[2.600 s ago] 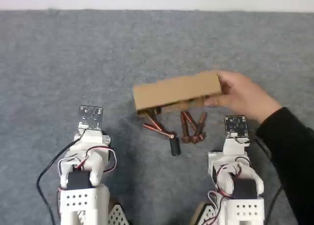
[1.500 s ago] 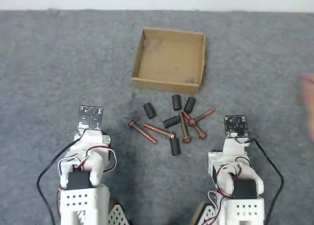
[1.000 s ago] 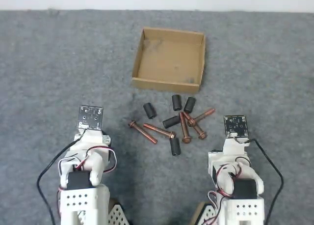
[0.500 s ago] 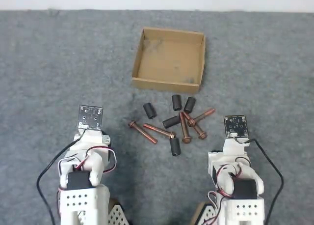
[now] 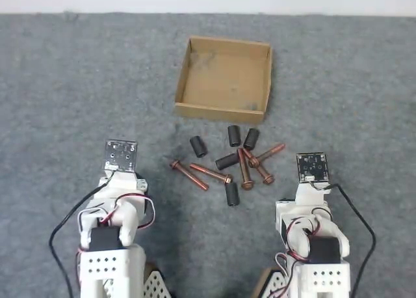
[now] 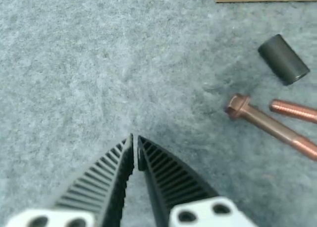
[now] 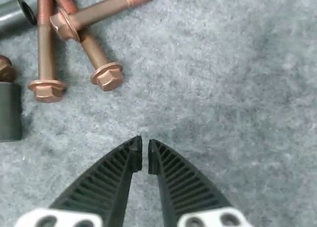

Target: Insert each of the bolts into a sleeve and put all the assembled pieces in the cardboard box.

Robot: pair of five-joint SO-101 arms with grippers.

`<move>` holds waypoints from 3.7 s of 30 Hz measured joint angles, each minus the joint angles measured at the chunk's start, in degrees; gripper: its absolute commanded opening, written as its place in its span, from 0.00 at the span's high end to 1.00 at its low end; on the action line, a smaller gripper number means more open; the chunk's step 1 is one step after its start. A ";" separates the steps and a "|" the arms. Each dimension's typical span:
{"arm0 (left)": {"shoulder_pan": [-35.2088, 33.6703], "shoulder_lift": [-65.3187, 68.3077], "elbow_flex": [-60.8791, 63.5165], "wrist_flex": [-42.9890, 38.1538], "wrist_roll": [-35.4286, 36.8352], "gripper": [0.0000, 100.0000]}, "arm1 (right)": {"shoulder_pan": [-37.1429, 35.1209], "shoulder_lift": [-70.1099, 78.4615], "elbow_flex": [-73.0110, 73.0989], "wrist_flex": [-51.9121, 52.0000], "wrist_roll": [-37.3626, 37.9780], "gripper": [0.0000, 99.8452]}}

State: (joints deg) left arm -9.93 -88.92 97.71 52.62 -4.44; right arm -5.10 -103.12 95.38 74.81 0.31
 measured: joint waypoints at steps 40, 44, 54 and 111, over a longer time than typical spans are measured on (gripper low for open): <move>-1.23 0.00 -18.90 3.16 -0.18 0.99 | -5.27 0.00 -2.29 -25.85 7.12 0.99; -1.32 -0.18 -22.15 7.74 -0.18 0.99 | -5.36 0.09 -2.64 -25.32 7.12 0.99; -1.41 12.75 -28.22 8.35 2.11 0.99 | -10.02 0.00 -9.58 -19.16 7.12 0.99; -6.86 48.70 -33.49 -10.29 13.89 0.81 | -35.25 120.79 -84.40 -24.70 3.52 0.88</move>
State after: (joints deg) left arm -16.79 -40.22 64.22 42.33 9.45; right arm -40.35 17.67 10.99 50.11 3.82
